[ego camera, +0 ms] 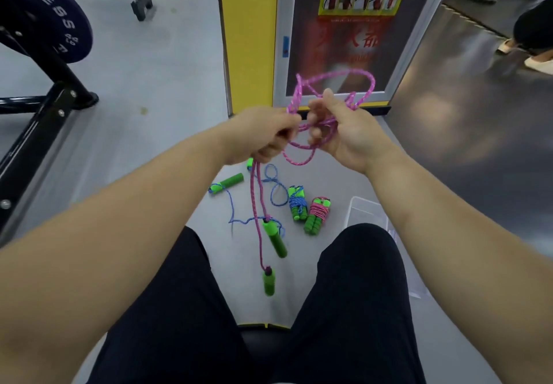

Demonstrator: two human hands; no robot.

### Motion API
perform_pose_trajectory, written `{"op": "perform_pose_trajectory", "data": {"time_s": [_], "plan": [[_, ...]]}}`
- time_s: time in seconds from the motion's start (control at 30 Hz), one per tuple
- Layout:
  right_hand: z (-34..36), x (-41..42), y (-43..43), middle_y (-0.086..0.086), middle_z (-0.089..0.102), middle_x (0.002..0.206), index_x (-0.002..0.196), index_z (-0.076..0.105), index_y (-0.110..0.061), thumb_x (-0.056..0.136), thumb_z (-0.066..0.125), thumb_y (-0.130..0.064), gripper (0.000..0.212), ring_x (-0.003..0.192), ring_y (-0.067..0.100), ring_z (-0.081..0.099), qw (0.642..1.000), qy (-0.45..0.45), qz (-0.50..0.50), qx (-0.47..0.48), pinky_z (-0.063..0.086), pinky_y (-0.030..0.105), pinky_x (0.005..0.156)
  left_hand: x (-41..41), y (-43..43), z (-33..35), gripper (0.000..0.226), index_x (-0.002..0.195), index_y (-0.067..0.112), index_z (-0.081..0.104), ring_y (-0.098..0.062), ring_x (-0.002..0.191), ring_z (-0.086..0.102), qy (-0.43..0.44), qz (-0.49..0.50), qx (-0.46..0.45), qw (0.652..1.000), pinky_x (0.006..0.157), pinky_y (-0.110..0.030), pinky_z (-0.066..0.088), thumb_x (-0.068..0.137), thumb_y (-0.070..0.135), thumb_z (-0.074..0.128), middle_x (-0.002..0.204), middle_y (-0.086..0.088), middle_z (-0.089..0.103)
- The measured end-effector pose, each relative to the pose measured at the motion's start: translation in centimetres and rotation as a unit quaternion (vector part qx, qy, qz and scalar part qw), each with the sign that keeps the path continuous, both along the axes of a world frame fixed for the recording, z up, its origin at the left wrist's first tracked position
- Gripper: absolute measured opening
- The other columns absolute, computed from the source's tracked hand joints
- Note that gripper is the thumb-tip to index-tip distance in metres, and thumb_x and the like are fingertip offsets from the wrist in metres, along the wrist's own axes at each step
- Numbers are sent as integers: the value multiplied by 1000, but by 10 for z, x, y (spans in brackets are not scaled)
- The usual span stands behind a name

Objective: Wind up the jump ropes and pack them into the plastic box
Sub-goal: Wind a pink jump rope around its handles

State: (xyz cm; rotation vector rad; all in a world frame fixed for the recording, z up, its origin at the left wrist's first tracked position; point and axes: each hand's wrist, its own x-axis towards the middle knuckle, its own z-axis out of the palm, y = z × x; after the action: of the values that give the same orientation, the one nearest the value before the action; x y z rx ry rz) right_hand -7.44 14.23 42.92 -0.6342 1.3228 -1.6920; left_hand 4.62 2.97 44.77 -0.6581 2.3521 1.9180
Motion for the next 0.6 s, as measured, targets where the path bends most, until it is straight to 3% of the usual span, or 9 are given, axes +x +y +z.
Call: {"op": "perform_pose_trajectory", "data": {"time_s": [0.1, 0.2, 0.3, 0.43, 0.53, 0.6], "plan": [[-4, 8, -2, 4, 61, 80, 87, 57, -13, 77, 52, -47, 36, 66, 17, 55, 996, -2, 75, 47, 46, 29, 62, -3, 16, -18, 25, 74, 15, 46, -13, 45, 24, -61, -43, -97, 992, 42, -21, 19, 97, 26, 44, 51, 3, 33], [-11, 17, -6, -5, 64, 61, 88, 56, -15, 88, 58, -19, 5, 49, 10, 51, 993, 81, 16, 85, 36, 23, 43, -5, 25, -26, 30, 71, 16, 47, -12, 45, 31, -63, -62, -153, 984, 41, -22, 27, 97, 31, 45, 57, 1, 38], [-5, 10, -12, -7, 52, 46, 84, 52, -16, 98, 43, -9, 17, 33, 3, 31, 994, -25, -102, 32, 21, 15, 32, -1, 24, -38, 33, 68, 15, 48, -12, 45, 37, -14, -15, -86, 996, 47, -22, 33, 97, 30, 47, 57, -1, 44], [4, -23, -5, -8, 39, 36, 77, 47, -18, 99, 34, -7, 28, 27, 3, 22, 962, -144, -233, -10, 15, 14, 29, 30, 12, -94, 37, 68, 19, 51, -9, 60, 52, -135, -46, -232, 962, 59, -21, 40, 97, 41, 43, 66, 4, 58], [-19, -52, 10, -6, 39, 43, 70, 39, -20, 99, 31, -7, 34, 26, 4, 19, 941, -140, -307, 39, 15, 12, 30, 56, -1, -138, 39, 67, 18, 52, -14, 68, 55, -193, 5, -185, 964, 69, -20, 44, 99, 37, 40, 70, 2, 61], [-40, -56, 23, -1, 40, 58, 71, 44, -20, 99, 37, -9, 30, 34, 5, 27, 936, -125, -313, 98, 23, 11, 33, 56, -6, -143, 40, 66, 12, 50, -18, 61, 56, -161, 103, -67, 979, 80, -32, 50, 100, 30, 39, 64, -4, 57]]}}
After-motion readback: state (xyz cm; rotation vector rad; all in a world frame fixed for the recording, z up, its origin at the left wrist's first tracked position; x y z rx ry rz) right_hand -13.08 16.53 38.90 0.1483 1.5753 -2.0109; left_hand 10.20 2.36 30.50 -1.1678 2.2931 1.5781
